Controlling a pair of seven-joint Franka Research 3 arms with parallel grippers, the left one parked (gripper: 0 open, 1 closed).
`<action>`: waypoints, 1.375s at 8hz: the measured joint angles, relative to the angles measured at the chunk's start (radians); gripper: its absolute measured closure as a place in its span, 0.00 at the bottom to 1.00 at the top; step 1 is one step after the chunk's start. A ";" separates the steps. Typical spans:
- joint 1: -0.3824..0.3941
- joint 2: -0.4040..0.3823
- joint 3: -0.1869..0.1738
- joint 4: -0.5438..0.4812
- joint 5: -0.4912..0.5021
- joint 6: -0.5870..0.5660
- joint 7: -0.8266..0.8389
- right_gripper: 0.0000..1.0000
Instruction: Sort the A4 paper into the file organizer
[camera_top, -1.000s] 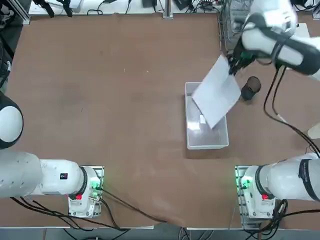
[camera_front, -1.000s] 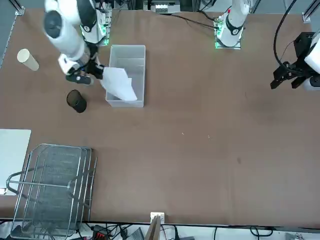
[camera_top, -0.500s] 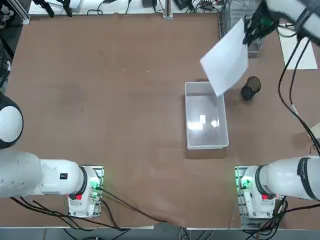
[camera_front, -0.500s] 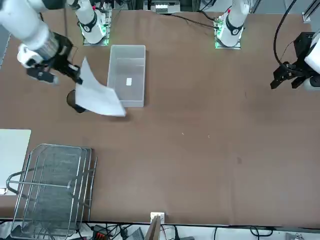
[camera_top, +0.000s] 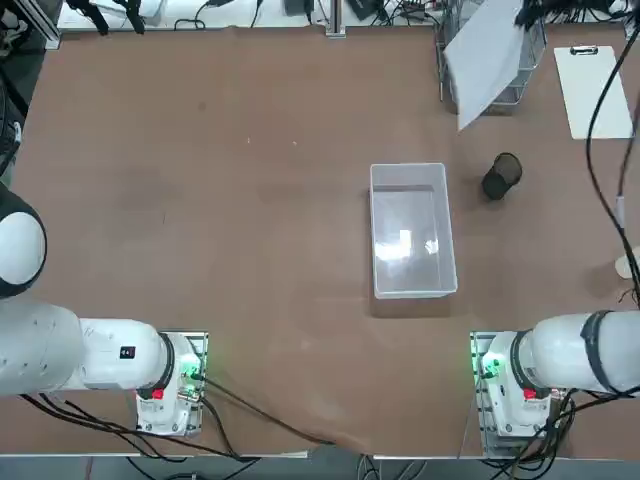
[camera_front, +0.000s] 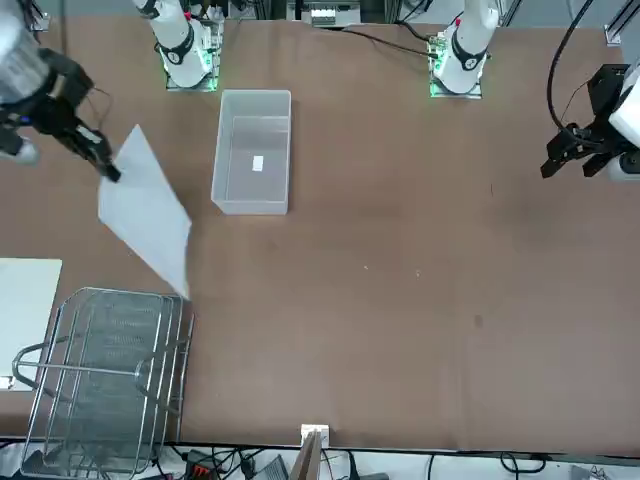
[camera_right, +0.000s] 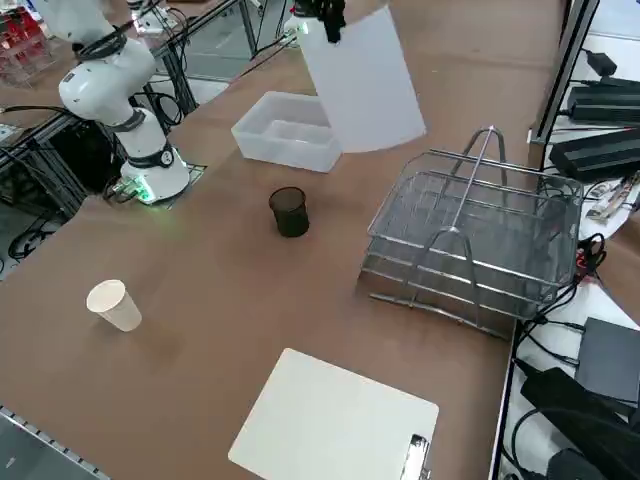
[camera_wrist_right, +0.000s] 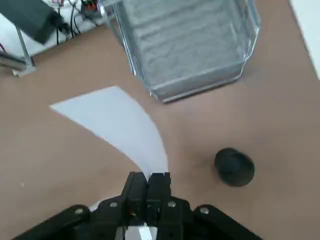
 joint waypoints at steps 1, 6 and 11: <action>-0.008 0.035 0.000 0.081 -0.010 -0.019 0.019 0.99; -0.067 0.113 -0.002 0.219 0.036 0.111 0.287 0.99; -0.085 0.137 -0.002 0.220 0.086 0.227 0.494 0.99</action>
